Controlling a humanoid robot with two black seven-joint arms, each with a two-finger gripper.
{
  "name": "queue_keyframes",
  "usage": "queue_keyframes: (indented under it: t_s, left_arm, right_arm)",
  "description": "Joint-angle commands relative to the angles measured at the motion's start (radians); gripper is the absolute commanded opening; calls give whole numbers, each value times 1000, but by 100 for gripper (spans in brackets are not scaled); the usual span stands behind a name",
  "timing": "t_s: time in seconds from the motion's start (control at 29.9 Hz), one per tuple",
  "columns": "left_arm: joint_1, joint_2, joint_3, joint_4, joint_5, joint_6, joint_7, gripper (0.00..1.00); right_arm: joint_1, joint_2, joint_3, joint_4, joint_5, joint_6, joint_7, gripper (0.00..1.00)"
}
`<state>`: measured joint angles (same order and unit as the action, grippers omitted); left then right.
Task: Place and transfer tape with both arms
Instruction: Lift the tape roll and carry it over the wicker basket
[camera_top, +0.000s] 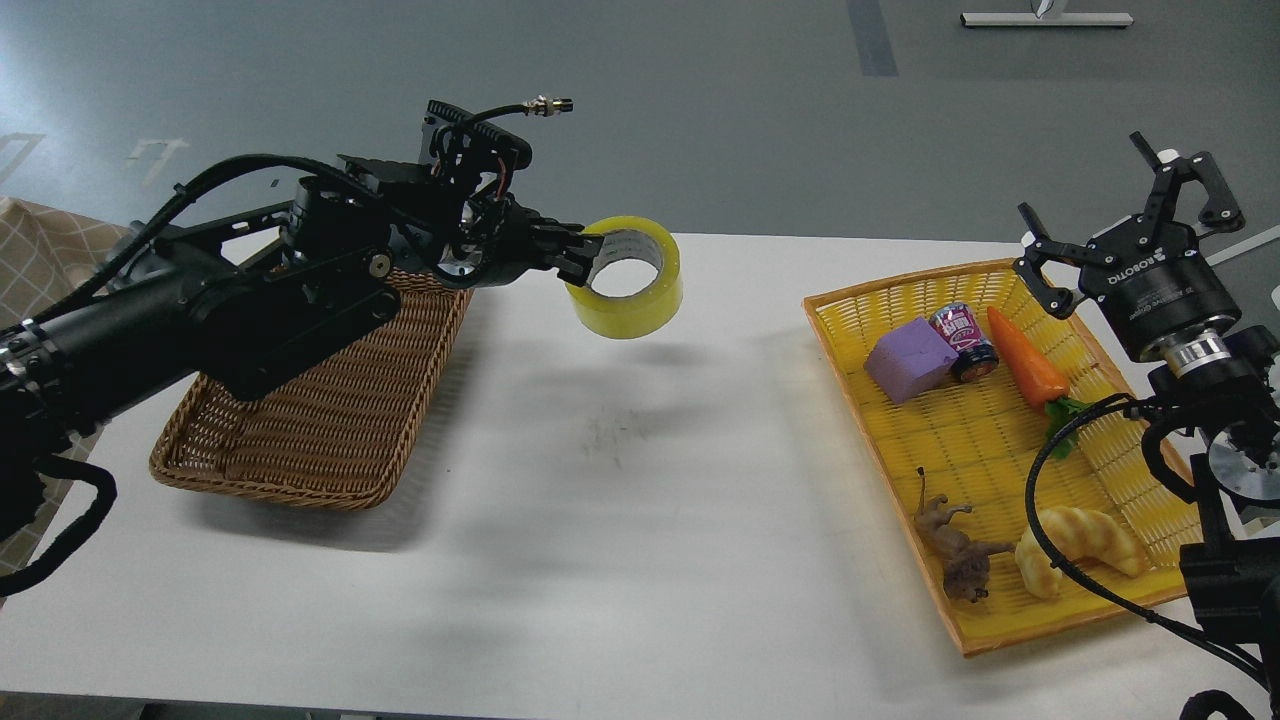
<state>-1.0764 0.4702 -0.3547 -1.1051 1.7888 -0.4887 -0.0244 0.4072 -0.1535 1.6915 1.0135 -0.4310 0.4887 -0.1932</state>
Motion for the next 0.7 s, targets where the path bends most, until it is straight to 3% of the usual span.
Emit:
queue_keyframes:
  t_s: [0.0,0.67]
  left_arm:
    - [-13,53,0,1,0,0,-9,0]
    - [55,363,2,19,-2,0,-77,0]
  right_arm:
    - [1,3,0,0,0,0,0,100]
    - [16,9,-1,-1,0,0,0,100]
